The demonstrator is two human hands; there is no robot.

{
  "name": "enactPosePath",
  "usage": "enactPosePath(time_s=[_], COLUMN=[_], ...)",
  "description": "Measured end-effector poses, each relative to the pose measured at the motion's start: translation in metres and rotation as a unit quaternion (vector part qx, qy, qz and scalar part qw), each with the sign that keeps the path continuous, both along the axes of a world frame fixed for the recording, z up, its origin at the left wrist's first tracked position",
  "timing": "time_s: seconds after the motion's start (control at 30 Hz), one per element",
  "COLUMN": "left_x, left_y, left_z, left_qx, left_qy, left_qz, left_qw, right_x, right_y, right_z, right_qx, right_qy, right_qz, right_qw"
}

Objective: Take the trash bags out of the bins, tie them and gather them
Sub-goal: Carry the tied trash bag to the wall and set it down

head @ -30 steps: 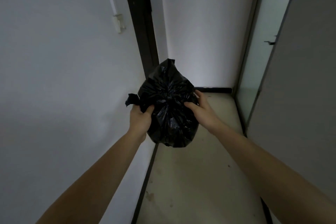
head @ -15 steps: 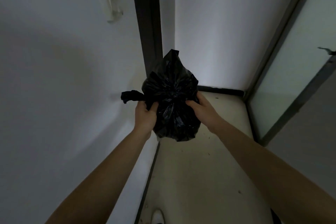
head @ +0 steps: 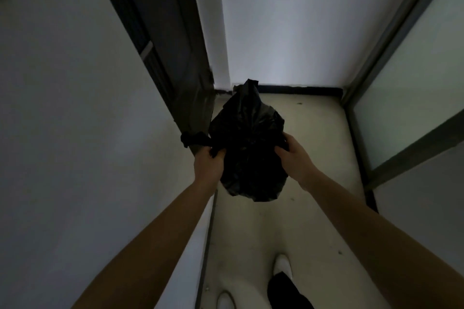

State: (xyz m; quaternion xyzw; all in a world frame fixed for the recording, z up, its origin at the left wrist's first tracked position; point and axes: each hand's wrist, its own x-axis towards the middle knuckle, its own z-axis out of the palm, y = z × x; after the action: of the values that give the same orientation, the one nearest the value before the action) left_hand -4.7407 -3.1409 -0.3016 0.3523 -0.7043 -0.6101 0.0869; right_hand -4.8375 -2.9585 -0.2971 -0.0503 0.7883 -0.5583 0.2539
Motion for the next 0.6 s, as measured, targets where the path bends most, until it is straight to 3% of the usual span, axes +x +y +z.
enactPosePath(time_s=[0.27,0.4,0.6], left_x=[-0.033,-0.038,-0.034], left_y=[-0.026,-0.036,-0.055], left_z=[-0.130,-0.208,-0.429], left_qx=[0.079,0.065,0.053], left_qy=[-0.120,-0.163,-0.248], left_qz=[0.066,0.077,0.091], left_qw=[0.987,0.982,0.963], right_x=[-0.064,-0.067,-0.067], right_y=[-0.040,-0.053,-0.080], right_z=[-0.142,-0.225,-0.441], right_qx=[0.079,0.101,0.140], right_qy=[-0.094,-0.122,-0.156], right_qz=[0.089,0.090,0.089], right_qw=[0.989,0.983,0.974])
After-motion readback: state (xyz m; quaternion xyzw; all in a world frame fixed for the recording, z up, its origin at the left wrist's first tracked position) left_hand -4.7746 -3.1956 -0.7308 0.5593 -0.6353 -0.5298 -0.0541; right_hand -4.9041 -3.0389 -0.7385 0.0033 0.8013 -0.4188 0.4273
